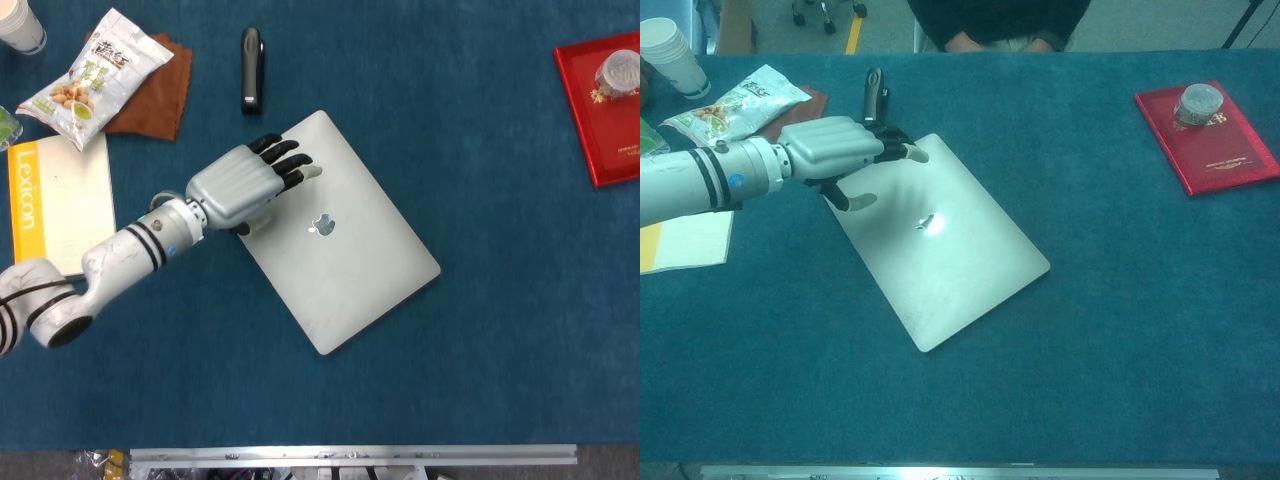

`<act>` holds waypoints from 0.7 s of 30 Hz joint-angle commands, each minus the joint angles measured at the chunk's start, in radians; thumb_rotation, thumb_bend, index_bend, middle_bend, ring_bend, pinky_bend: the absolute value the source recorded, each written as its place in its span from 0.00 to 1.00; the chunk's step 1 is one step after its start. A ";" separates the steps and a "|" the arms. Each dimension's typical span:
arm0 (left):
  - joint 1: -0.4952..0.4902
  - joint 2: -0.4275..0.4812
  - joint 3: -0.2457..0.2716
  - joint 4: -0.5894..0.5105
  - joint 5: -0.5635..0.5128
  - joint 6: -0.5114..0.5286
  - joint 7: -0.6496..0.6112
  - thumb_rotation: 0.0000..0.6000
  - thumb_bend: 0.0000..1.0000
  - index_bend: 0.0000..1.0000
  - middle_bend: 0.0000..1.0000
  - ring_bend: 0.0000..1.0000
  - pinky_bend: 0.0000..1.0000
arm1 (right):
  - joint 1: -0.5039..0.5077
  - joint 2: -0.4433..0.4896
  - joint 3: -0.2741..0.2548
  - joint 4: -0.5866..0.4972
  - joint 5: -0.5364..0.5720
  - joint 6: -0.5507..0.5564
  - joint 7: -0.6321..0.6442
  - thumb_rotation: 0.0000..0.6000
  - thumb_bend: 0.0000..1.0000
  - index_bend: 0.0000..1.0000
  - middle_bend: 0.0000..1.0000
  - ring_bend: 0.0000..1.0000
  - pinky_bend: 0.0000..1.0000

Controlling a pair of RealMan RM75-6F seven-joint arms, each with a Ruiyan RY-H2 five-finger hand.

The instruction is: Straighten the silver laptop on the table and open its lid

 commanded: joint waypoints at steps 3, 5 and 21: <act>-0.035 -0.030 -0.014 0.029 -0.042 -0.047 -0.007 1.00 0.52 0.06 0.09 0.00 0.07 | -0.001 -0.004 0.006 0.006 0.000 -0.004 0.003 1.00 0.09 0.00 0.10 0.00 0.24; -0.047 -0.044 -0.020 0.044 -0.060 -0.062 -0.007 1.00 0.54 0.06 0.09 0.00 0.07 | -0.001 -0.005 0.008 0.009 0.001 -0.007 0.006 1.00 0.09 0.00 0.10 0.00 0.24; -0.124 -0.148 -0.040 0.157 -0.127 -0.130 0.000 1.00 0.55 0.06 0.08 0.00 0.07 | -0.007 -0.009 0.029 0.041 0.019 -0.021 0.028 1.00 0.10 0.00 0.10 0.00 0.24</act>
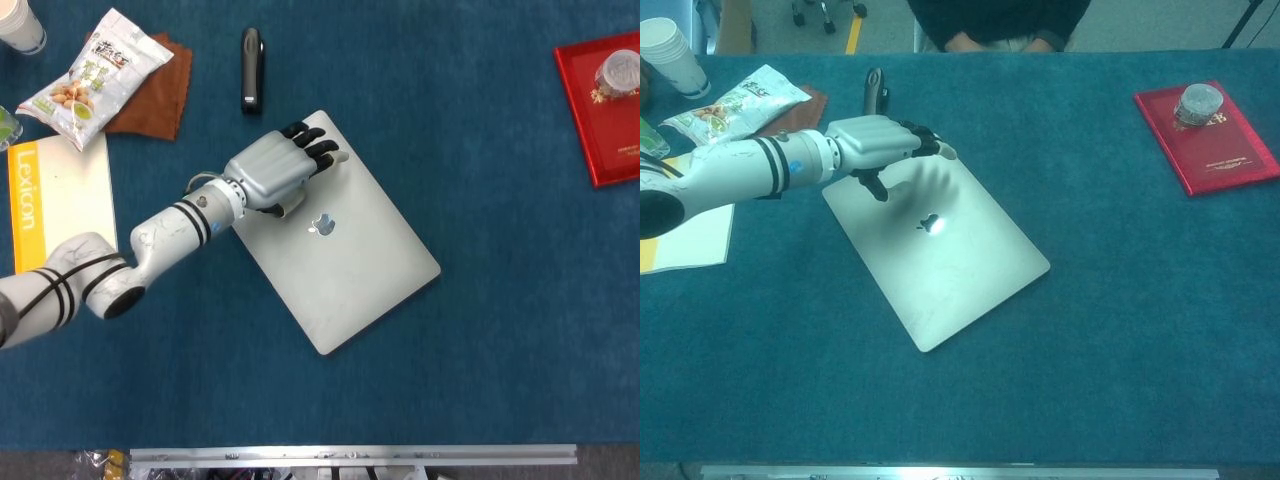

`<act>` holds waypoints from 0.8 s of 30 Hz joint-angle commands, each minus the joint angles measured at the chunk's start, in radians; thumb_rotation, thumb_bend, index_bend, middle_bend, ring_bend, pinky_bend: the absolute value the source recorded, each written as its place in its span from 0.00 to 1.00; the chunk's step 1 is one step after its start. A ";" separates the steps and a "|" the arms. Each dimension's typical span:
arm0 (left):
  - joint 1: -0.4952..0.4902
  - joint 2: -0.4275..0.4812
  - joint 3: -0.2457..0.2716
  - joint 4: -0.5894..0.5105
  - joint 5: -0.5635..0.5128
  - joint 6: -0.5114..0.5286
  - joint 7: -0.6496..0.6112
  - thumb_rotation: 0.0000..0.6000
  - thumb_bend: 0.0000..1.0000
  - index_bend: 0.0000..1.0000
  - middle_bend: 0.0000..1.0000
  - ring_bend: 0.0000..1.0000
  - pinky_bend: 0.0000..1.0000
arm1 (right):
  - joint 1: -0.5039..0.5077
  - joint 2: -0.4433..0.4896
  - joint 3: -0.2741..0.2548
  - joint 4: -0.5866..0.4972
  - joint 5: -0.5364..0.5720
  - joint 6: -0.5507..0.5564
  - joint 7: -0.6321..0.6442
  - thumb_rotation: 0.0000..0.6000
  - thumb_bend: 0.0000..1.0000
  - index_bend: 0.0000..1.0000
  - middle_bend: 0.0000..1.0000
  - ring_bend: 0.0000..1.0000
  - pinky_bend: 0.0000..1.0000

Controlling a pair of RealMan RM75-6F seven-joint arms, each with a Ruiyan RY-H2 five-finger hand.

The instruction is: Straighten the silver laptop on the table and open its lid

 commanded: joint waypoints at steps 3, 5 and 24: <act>-0.022 -0.033 -0.005 0.034 -0.017 -0.019 0.002 1.00 0.55 0.06 0.08 0.00 0.07 | -0.003 0.002 0.006 0.004 0.003 0.002 0.003 1.00 0.10 0.00 0.10 0.00 0.24; -0.031 -0.048 -0.006 0.051 -0.023 -0.027 0.000 1.00 0.55 0.06 0.08 0.00 0.07 | -0.004 0.004 0.008 0.003 0.004 0.002 0.005 1.00 0.10 0.00 0.10 0.00 0.24; -0.090 -0.147 -0.005 0.204 -0.049 -0.079 -0.023 1.00 0.55 0.06 0.09 0.00 0.07 | -0.014 0.003 0.020 0.021 0.023 -0.005 0.012 1.00 0.10 0.00 0.10 0.00 0.24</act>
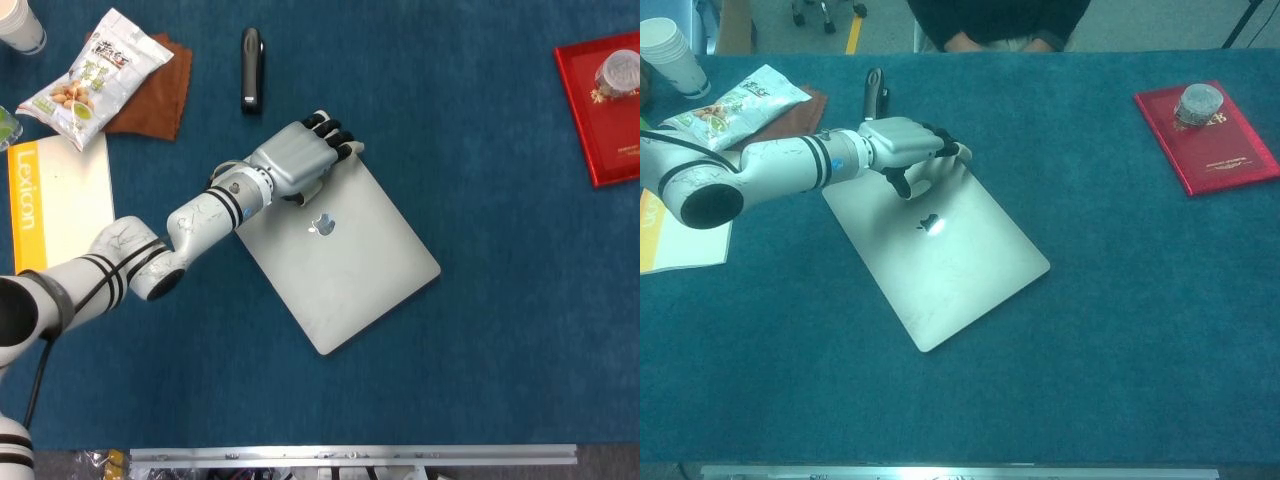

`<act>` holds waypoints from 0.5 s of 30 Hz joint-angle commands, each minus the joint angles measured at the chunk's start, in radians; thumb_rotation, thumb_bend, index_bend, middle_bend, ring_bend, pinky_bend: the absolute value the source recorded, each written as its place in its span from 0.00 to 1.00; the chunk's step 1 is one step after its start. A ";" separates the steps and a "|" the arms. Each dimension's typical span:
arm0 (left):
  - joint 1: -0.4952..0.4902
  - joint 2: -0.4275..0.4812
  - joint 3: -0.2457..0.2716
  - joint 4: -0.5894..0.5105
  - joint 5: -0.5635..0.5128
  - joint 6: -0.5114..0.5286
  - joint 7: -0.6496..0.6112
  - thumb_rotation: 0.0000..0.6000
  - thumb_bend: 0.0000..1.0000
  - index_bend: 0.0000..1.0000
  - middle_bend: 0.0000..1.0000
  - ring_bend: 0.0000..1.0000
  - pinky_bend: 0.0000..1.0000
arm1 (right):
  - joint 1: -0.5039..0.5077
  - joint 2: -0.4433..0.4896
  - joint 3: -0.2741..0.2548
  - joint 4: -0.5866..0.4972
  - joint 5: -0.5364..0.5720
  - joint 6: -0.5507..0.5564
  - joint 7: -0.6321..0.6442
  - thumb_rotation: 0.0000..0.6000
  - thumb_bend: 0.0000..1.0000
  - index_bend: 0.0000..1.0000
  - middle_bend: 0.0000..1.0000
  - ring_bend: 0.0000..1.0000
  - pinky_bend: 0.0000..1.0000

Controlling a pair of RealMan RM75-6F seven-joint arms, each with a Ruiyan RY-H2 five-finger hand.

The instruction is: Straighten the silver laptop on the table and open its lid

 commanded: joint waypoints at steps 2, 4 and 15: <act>-0.006 -0.006 0.004 0.008 0.000 -0.004 0.000 1.00 0.55 0.07 0.09 0.00 0.07 | -0.001 -0.002 0.000 0.005 0.002 -0.004 0.003 1.00 0.10 0.00 0.10 0.00 0.24; -0.009 -0.007 0.007 0.010 0.001 -0.005 0.002 1.00 0.55 0.07 0.11 0.00 0.07 | -0.002 -0.003 0.000 0.006 0.002 -0.005 0.006 1.00 0.10 0.00 0.10 0.00 0.24; -0.009 -0.001 0.014 0.005 -0.007 0.001 0.011 1.00 0.55 0.07 0.20 0.00 0.06 | -0.004 -0.005 0.001 0.006 0.000 -0.008 0.011 1.00 0.10 0.01 0.10 0.00 0.24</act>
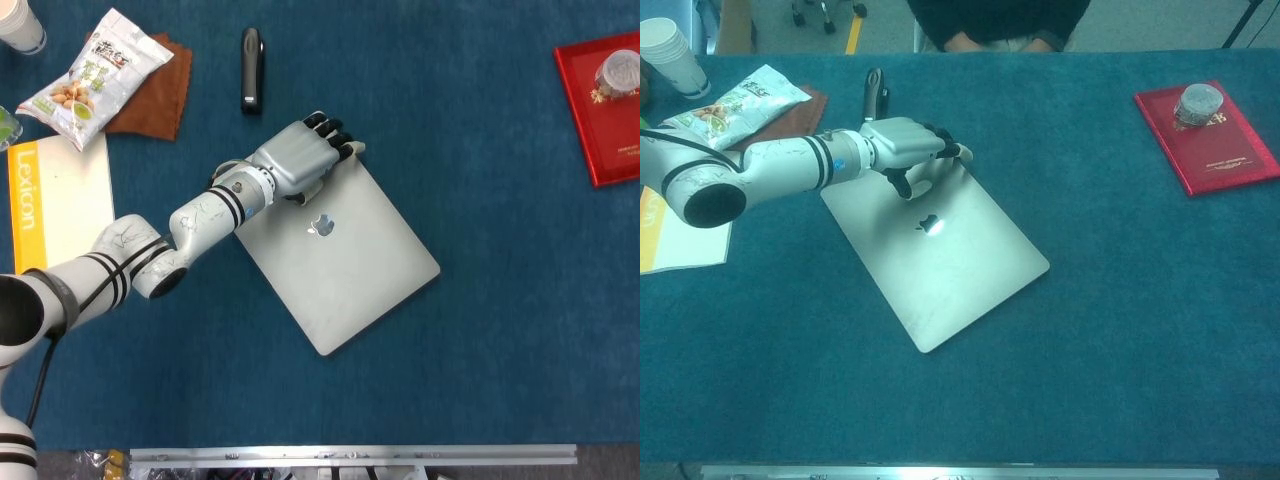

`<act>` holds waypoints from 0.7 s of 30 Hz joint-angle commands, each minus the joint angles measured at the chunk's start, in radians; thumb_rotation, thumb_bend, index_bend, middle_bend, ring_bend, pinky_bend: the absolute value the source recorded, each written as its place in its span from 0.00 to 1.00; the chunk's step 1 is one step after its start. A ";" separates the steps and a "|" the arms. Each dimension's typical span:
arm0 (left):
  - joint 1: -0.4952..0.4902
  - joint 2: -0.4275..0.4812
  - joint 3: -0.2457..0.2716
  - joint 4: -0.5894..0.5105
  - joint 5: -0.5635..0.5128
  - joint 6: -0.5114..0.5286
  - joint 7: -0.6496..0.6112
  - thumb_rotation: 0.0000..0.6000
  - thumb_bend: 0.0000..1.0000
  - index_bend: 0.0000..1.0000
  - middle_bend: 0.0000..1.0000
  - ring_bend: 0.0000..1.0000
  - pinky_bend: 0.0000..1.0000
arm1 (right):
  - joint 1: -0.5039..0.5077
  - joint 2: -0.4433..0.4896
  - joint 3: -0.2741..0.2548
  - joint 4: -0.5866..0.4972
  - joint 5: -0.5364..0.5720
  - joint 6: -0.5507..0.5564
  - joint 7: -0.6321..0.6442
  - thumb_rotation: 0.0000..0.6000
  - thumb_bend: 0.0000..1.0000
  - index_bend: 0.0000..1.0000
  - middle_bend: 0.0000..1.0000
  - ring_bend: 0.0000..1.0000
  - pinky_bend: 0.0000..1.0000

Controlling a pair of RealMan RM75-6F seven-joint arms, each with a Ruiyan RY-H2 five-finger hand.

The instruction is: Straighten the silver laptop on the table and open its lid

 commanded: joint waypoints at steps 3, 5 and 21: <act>0.001 0.004 0.005 -0.004 -0.002 0.001 0.011 1.00 0.55 0.07 0.22 0.00 0.06 | -0.002 -0.001 0.001 -0.002 -0.002 0.002 0.003 1.00 0.10 0.00 0.10 0.00 0.24; 0.002 0.005 0.006 -0.006 -0.004 0.004 0.016 1.00 0.55 0.07 0.24 0.00 0.06 | -0.003 0.000 0.001 -0.003 -0.002 0.004 0.003 1.00 0.10 0.00 0.10 0.00 0.24; 0.023 0.043 0.010 -0.050 -0.036 0.022 0.067 0.95 0.55 0.09 0.34 0.07 0.06 | -0.008 0.000 0.002 -0.012 -0.010 0.008 0.010 1.00 0.10 0.00 0.10 0.00 0.24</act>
